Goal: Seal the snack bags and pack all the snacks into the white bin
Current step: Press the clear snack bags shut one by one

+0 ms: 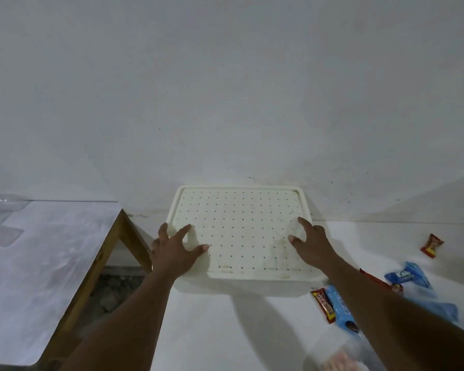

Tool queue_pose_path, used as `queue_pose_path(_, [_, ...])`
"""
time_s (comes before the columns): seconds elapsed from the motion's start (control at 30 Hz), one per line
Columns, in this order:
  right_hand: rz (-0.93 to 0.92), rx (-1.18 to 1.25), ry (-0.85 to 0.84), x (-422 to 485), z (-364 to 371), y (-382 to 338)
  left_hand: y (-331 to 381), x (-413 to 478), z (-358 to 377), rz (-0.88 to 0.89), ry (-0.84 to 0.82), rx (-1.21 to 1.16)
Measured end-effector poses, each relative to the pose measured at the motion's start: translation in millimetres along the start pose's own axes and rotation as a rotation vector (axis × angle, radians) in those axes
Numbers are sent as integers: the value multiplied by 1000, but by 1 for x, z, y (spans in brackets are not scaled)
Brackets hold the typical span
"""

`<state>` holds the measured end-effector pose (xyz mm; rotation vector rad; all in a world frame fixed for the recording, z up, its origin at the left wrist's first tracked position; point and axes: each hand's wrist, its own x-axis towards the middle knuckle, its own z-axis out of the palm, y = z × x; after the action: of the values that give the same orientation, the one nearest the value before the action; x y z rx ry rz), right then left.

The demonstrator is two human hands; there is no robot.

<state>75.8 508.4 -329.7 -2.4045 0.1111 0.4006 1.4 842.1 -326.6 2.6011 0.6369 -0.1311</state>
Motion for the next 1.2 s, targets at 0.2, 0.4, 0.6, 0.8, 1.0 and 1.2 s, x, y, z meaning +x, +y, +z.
queue_pose_path(0.2, [-109, -30, 207, -28, -25, 2, 53, -27, 8, 147, 137, 44])
queue_pose_path(0.4, [-73, -107, 150, -73, -80, 69, 148, -95, 47, 449, 65, -199])
queue_pose_path(0.6, [61, -158, -49, -116, -104, 172, 215, -175, 110, 534, -136, -182])
queue_pose_path(0.8, [16, -178, -302, -140, -90, 230, 217, -224, 178, 441, -731, -36])
queue_pose_path(1.0, [-110, -259, -430, -145, -83, 260, 229, -254, 223, 251, -686, -29])
queue_pose_path(1.2, [-61, -9, -310, -140, -98, 265, 251, -264, 215, -22, -686, -496])
